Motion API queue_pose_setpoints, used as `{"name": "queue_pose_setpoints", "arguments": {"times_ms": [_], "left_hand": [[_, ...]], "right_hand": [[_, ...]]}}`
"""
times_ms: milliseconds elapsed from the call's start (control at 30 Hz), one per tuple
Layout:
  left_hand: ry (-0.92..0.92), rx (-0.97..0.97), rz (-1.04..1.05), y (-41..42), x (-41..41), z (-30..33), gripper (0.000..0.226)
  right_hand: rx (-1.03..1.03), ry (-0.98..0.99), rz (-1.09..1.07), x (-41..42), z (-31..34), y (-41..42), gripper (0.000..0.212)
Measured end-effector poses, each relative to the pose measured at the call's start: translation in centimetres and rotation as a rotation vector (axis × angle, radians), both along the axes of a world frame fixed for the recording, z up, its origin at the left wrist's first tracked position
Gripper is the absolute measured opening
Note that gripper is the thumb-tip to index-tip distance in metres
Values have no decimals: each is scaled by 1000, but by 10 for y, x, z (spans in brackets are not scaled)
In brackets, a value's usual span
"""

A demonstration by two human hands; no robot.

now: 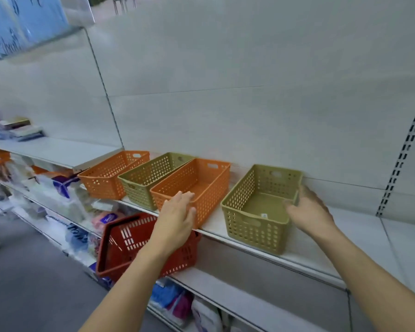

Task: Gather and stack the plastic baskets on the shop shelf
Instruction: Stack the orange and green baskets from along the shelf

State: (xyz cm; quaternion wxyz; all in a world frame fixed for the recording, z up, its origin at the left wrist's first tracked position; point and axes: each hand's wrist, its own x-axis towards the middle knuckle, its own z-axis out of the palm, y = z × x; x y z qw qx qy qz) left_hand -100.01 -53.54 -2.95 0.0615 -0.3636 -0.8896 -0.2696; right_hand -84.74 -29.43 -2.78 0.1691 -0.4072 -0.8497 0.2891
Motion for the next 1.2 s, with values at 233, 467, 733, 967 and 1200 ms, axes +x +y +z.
{"name": "queue_pose_setpoints", "arguments": {"times_ms": [233,467,733,967,1200], "left_hand": [[49,-329,-57,42,-68,-17,32],[47,-295,-322,42,-79,-11,40],[-197,-88,155,-11,-176,-18,46],[-555,-5,29,-1,-203,-40,30],[-519,101,-23,-13,-142,-21,18]], "right_hand": [[-84,-177,-154,-45,-19,12,79],[-95,-140,-229,-44,-14,-2,57],[-147,-140,-378,-49,-22,-11,36],[-82,-61,-440,-43,-19,-31,31],[-27,55,-468,3,-15,-52,44]]}}
